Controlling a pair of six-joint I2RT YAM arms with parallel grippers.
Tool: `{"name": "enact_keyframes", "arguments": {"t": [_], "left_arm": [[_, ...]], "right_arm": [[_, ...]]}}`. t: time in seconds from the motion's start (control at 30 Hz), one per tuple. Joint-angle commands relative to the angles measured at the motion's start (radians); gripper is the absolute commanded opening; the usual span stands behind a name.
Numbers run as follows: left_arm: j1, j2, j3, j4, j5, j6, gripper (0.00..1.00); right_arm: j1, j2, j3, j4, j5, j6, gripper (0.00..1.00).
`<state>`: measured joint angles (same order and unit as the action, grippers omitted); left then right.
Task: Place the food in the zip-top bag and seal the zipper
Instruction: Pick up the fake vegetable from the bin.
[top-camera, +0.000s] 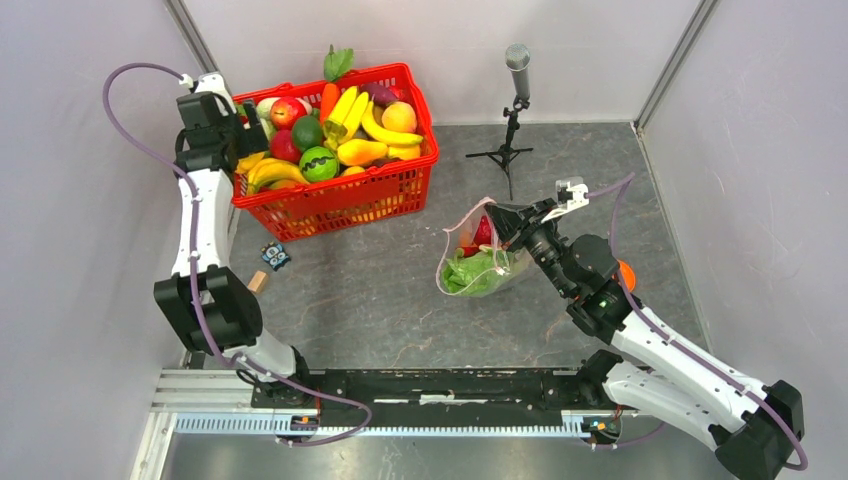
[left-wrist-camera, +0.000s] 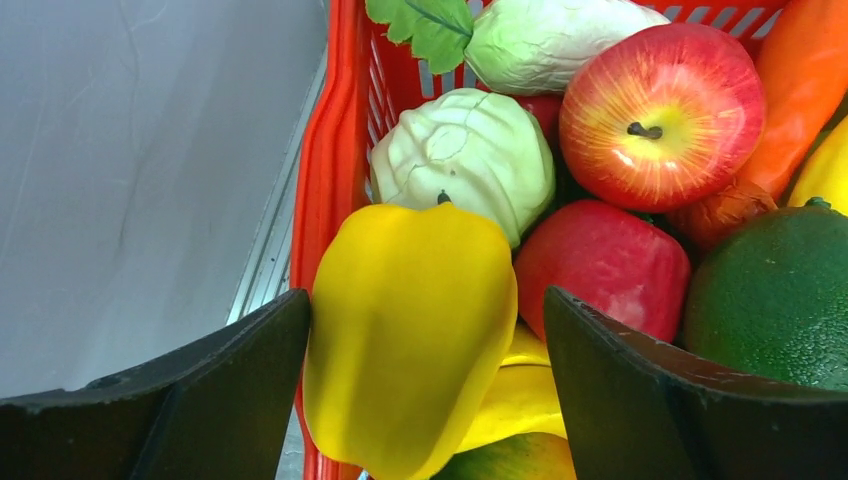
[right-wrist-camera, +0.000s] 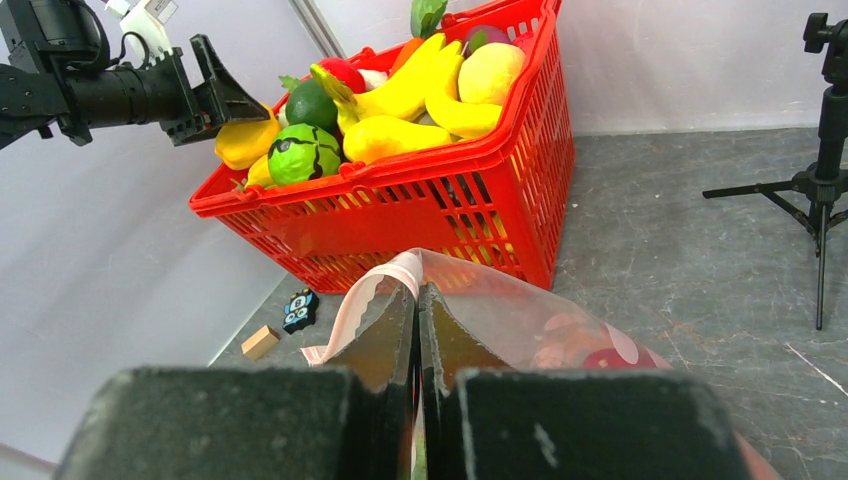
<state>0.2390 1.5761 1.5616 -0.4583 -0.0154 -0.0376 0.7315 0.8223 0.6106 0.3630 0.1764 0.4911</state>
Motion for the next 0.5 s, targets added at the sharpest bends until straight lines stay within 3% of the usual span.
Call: {"name": "enact_keyframes", "arguments": {"t": [0.0, 0.17, 0.27, 0.47], "left_arm": [[0.023, 0.026, 0.085, 0.000, 0.089, 0.054, 0.89], [0.028, 0.015, 0.045, 0.019, 0.116, 0.049, 0.80], [0.028, 0.030, 0.050, 0.004, 0.121, 0.053, 0.87], [0.028, 0.033, 0.033, 0.009, 0.089, 0.048, 0.89]], "right_arm": [[0.000, -0.003, 0.011, 0.048, 0.002, -0.006, 0.04], [-0.001, -0.008, 0.005, 0.047, 0.009, -0.005, 0.05], [-0.001, -0.006, 0.004, 0.047, 0.005, -0.003, 0.05], [-0.003, -0.009, 0.003, 0.045, 0.002, 0.000, 0.05]]}}
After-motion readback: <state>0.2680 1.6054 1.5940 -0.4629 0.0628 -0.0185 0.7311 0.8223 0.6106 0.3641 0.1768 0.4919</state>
